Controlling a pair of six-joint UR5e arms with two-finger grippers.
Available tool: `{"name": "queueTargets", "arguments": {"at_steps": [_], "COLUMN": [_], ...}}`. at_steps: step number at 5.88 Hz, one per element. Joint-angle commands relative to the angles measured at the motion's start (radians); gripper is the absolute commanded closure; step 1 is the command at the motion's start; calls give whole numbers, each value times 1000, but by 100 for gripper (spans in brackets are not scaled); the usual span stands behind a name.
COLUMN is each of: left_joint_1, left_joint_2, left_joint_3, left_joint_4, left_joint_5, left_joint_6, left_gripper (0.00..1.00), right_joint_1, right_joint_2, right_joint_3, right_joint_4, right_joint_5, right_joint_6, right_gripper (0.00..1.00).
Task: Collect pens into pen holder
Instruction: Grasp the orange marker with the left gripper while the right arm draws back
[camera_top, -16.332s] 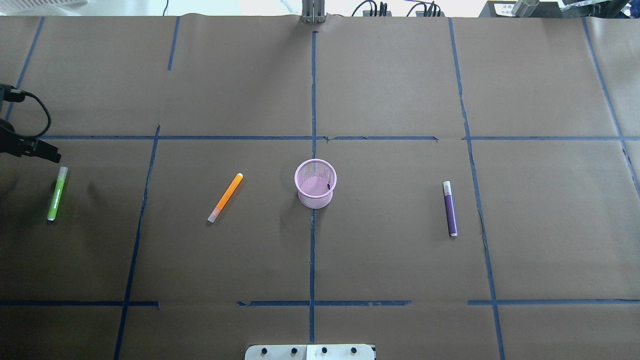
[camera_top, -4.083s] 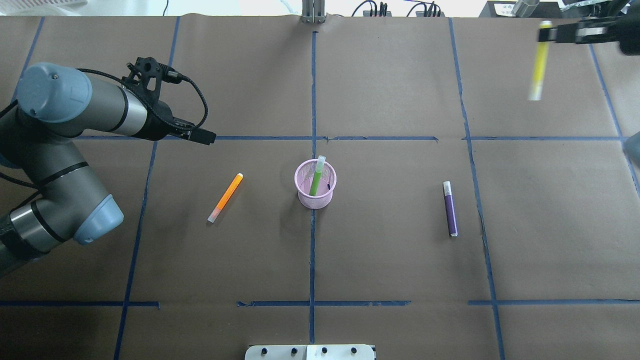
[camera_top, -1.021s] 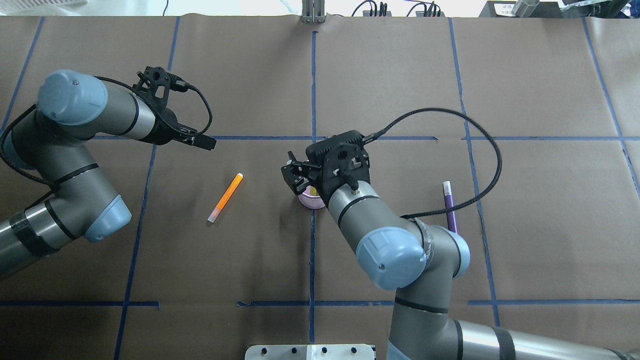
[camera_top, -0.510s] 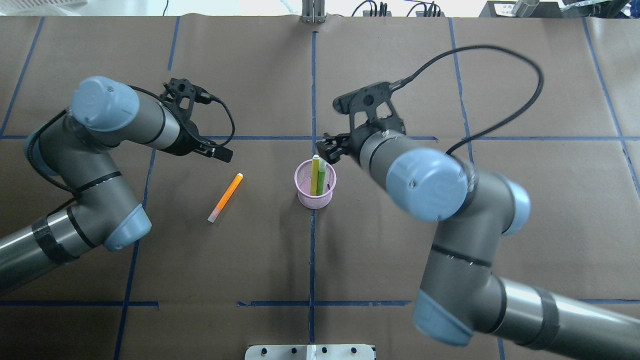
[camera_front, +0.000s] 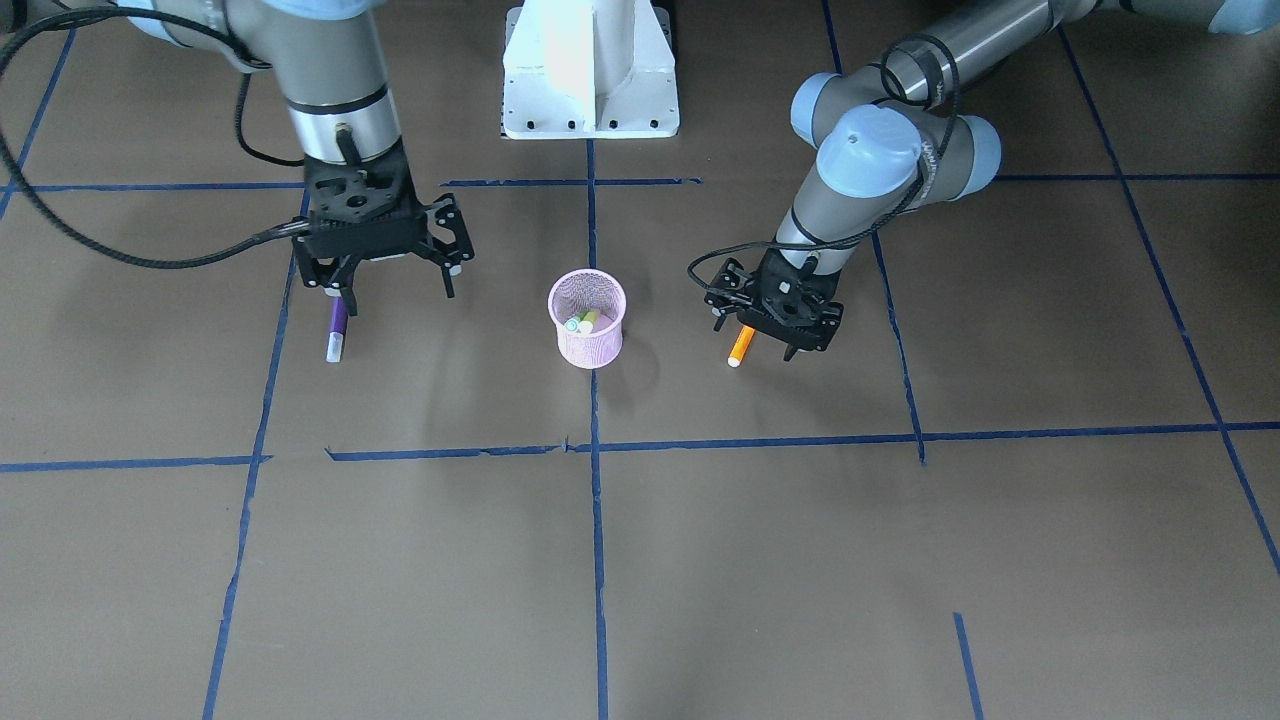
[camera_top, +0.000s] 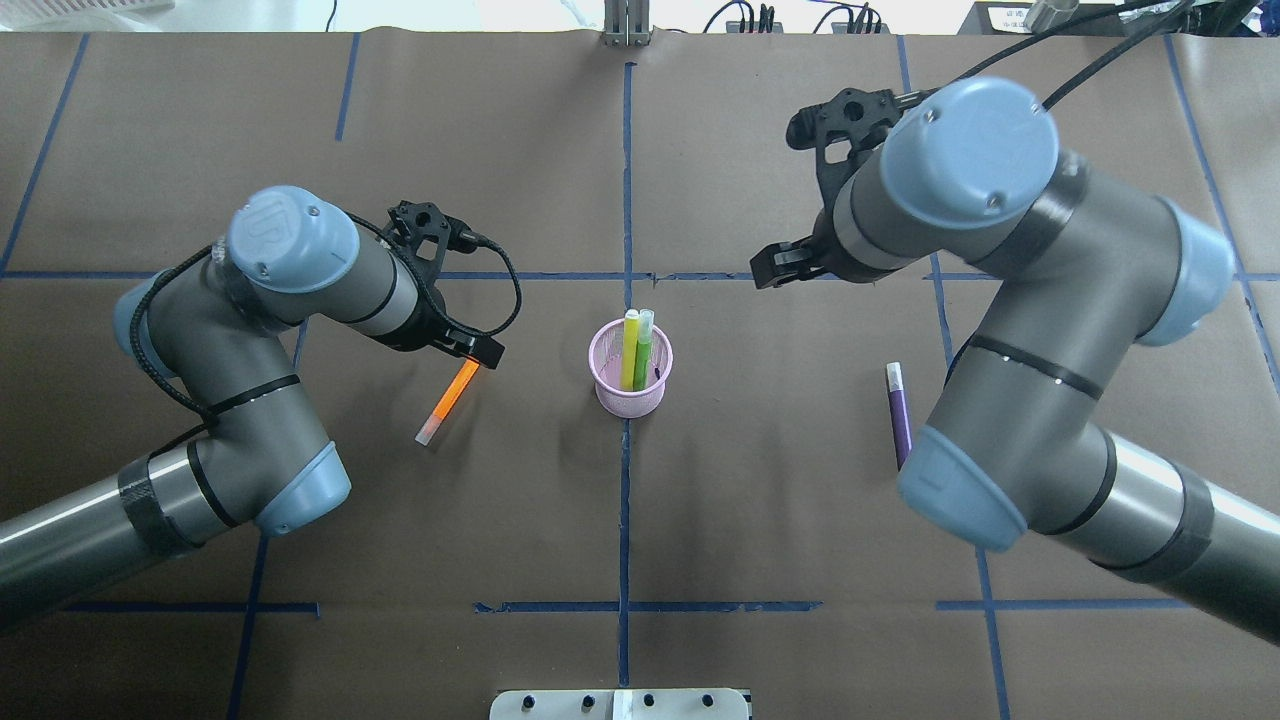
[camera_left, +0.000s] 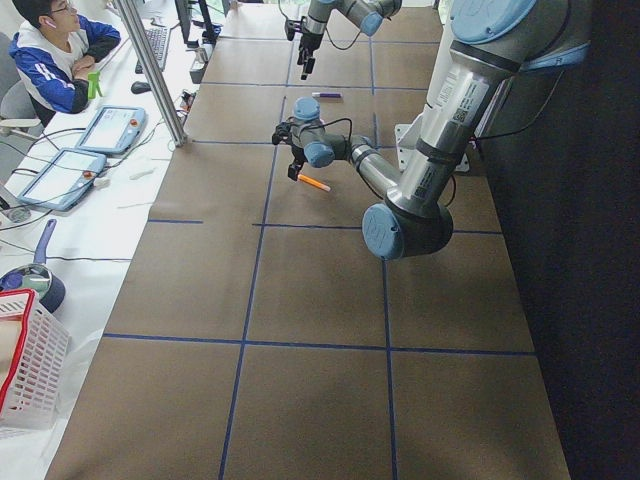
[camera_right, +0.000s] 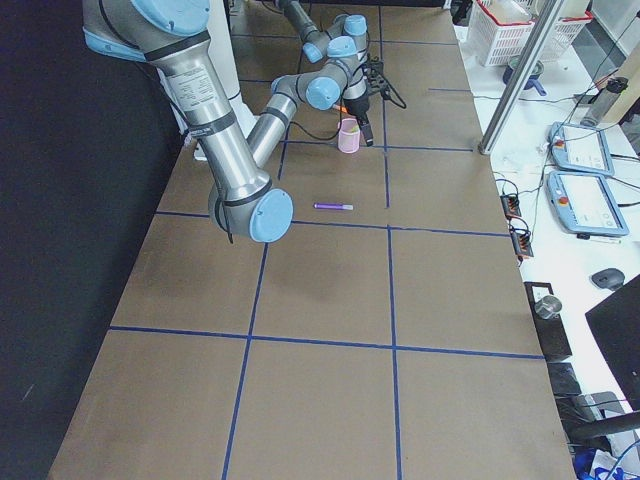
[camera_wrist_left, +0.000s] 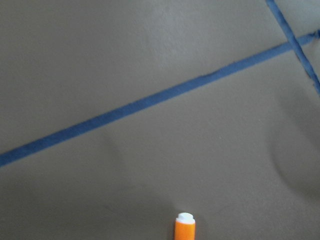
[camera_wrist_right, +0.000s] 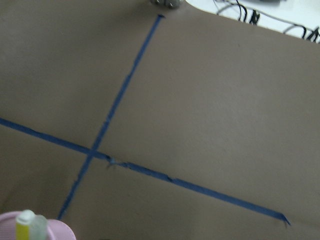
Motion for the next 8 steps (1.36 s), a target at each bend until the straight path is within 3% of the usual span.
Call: {"name": "queueTargets", "arguments": {"at_steps": [1,3,6,8], "left_joint_1": [19,26,26,31], "left_joint_2": [-11,-22,-25,-25], "left_joint_3": [32,55,54,57], "left_joint_4": [13,15,16,16], "left_joint_5": [3,0,2,3], "left_joint_6": [9,8,9,9], "left_gripper": [0,5,37,38], "right_joint_1": [30,33,35,35], "right_joint_2": [-14,-16,-14,-16], "right_joint_3": [-1,1,2,2], "right_joint_4": [-28,-26,-26,-26], "right_joint_5": [65,65,65,65], "right_joint_6": [1,1,4,4], "right_gripper": [0,0,0,0]}}
